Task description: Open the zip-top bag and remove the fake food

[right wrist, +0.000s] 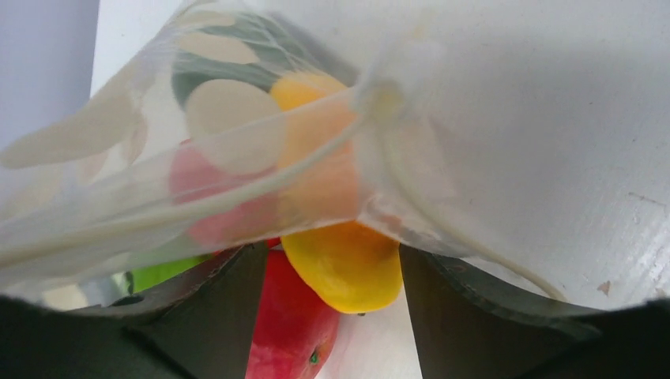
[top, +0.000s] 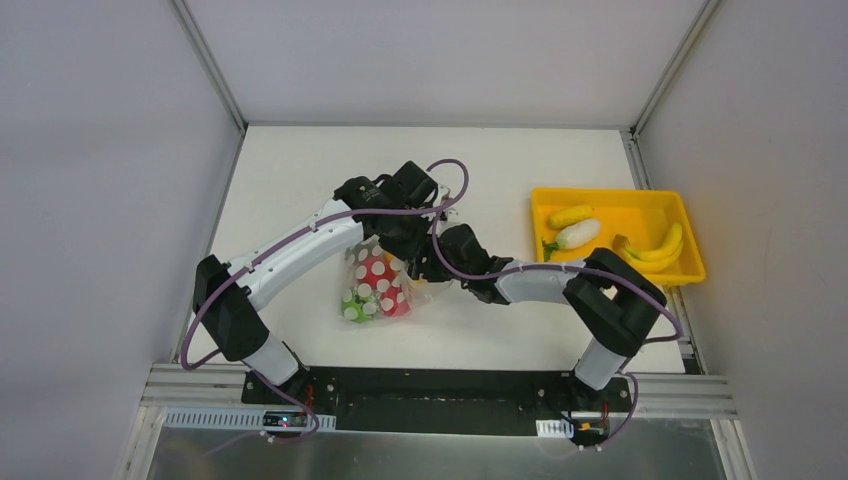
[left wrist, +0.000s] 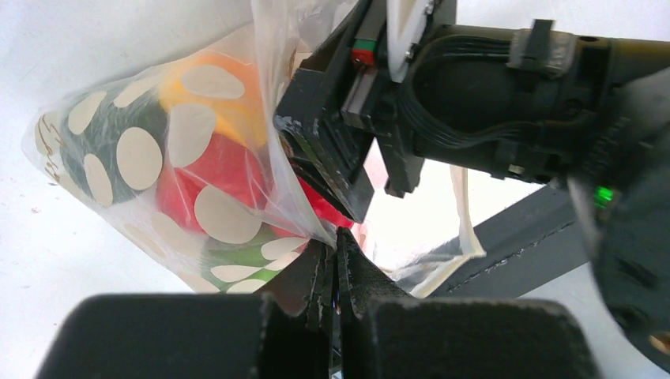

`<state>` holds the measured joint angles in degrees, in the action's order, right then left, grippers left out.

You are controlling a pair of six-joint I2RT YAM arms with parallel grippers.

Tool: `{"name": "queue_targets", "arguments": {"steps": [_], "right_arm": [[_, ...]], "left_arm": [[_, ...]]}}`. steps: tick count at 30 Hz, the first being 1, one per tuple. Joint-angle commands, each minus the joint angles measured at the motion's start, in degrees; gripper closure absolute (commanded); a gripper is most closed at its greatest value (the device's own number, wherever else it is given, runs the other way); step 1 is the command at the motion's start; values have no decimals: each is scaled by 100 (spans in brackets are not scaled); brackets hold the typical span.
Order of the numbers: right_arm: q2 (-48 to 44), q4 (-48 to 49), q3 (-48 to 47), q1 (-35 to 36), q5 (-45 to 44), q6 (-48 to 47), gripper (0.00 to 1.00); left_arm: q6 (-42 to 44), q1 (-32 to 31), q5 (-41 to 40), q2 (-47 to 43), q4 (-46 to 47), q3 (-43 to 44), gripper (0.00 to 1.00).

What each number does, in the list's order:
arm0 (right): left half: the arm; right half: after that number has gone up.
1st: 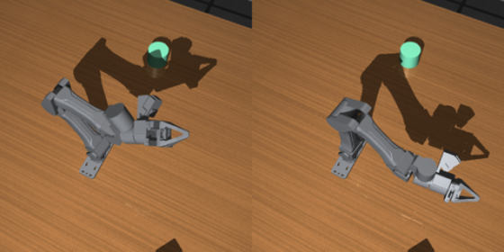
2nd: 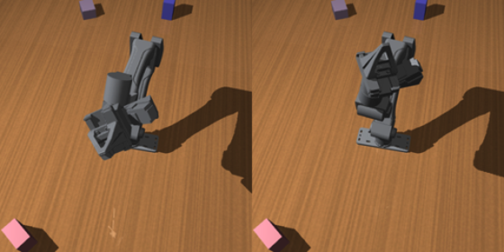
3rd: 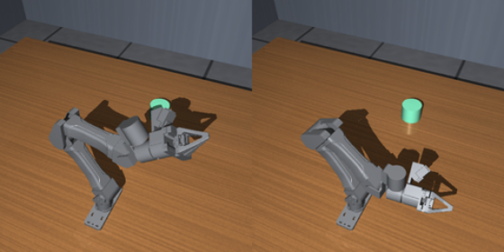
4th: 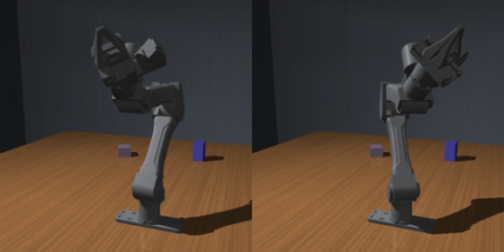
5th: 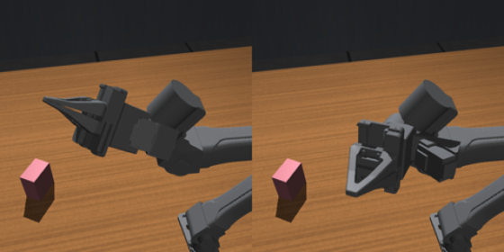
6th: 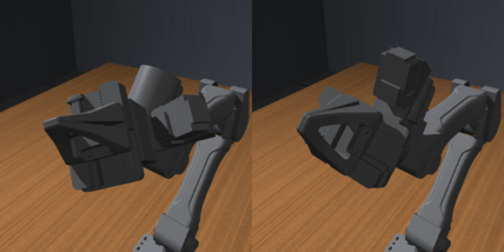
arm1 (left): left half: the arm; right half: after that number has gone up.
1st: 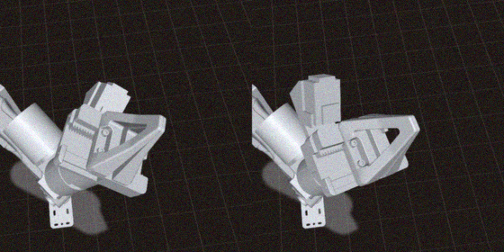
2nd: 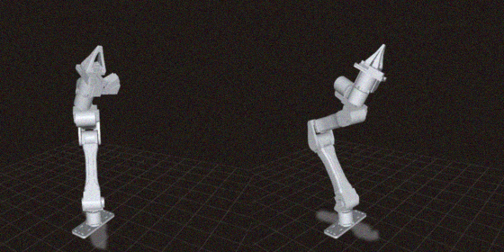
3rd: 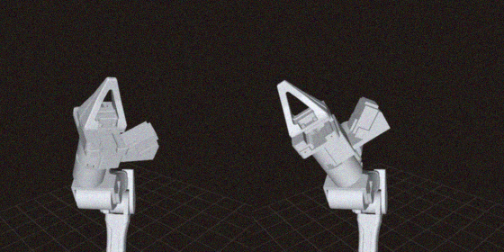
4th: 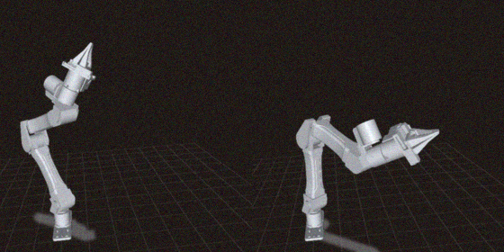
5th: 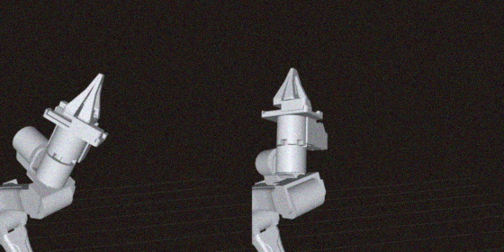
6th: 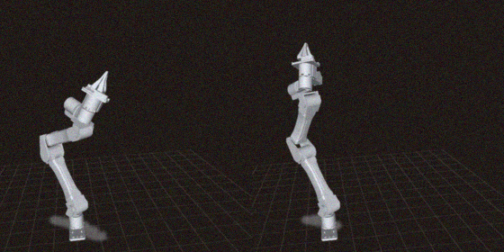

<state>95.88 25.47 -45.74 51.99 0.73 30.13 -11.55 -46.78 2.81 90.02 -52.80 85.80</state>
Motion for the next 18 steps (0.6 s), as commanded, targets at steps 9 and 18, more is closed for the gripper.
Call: {"name": "queue_targets", "arguments": {"steps": [9,18], "right_arm": [[677,450,86,-11,189,-211,37],[-255,-799,-42,-7,112,-346,56]], "left_arm": [[-1,-40,130,33,7,141,100],[45,-41,-246,104,-117,200,100]]}}
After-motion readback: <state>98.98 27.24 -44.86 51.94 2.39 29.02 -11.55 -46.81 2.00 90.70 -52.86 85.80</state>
